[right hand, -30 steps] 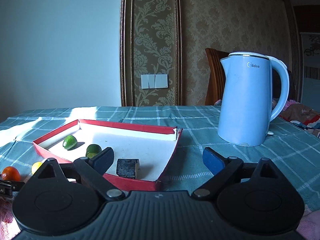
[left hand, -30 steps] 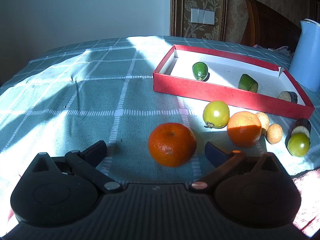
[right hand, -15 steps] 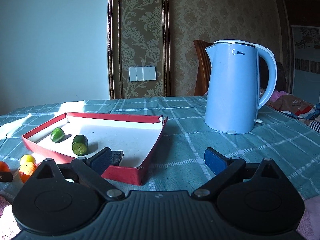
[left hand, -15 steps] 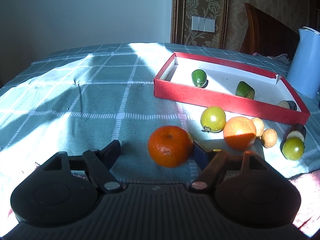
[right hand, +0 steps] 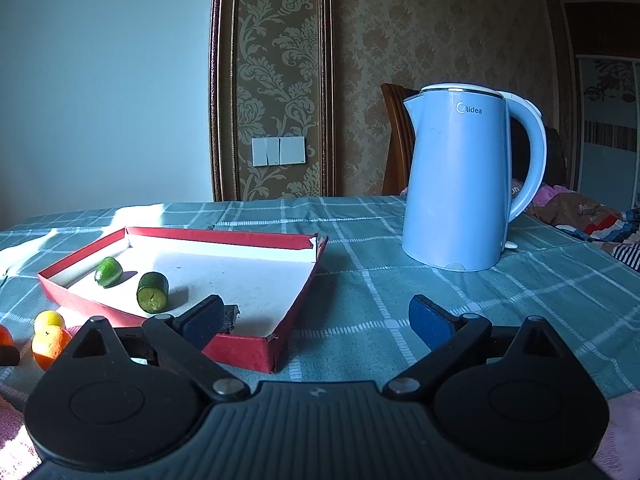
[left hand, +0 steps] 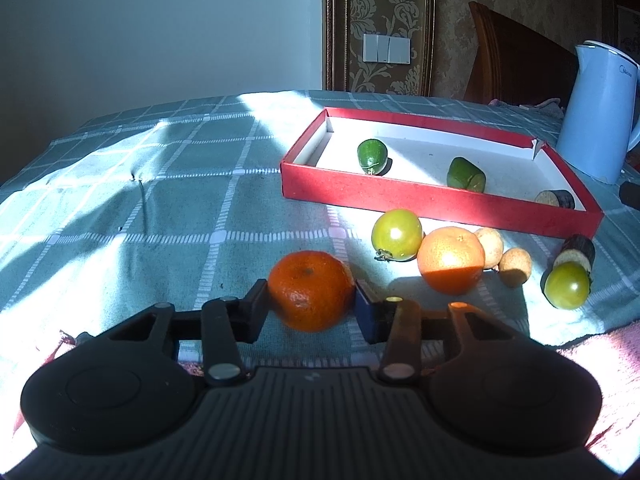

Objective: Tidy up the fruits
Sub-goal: 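Carry the tangerine into the tray and open the left gripper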

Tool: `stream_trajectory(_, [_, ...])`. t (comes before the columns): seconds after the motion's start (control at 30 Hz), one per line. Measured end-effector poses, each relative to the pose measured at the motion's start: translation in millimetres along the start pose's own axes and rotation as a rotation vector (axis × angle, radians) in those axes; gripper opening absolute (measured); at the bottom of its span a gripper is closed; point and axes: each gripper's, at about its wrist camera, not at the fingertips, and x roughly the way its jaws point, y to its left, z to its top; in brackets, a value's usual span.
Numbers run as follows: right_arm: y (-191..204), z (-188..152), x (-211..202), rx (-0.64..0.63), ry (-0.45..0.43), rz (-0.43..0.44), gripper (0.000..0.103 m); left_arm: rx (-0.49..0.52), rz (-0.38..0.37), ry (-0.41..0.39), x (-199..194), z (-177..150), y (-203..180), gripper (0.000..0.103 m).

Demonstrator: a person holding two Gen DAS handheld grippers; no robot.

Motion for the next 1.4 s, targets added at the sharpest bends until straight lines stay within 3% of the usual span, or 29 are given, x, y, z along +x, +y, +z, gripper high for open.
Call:
stream_trajectory(0.47, [0, -2, 6, -0.007, 0.033, -0.007, 0.099, 0.027, -0.042, -0.063, 9, 52, -15, 0.041])
stream_trajectory(0.67, [1, -2, 6, -0.009, 0.043, -0.002, 0.100, 0.066, -0.033, -0.088, 39, 87, -33, 0.041])
stream_trajectory(0.83, [2, -2, 7, -0.014, 0.043, -0.003, 0.100, 0.049, 0.012, -0.039, 84, 108, -35, 0.041])
stream_trajectory(0.97, [1, -1, 9, -0.003, 0.051, 0.005, 0.100, 0.044, 0.036, 0.003, 112, 113, -34, 0.041])
stream_trajectory(1.1, [-1, -1, 12, 0.005, 0.061, 0.010, 0.100, 0.050, 0.039, -0.026, 114, 117, -33, 0.042])
stream_trajectory(1.4, [-1, -2, 13, 0.007, 0.065, 0.015, 0.100, 0.026, 0.040, -0.007, 111, 111, -26, 0.042])
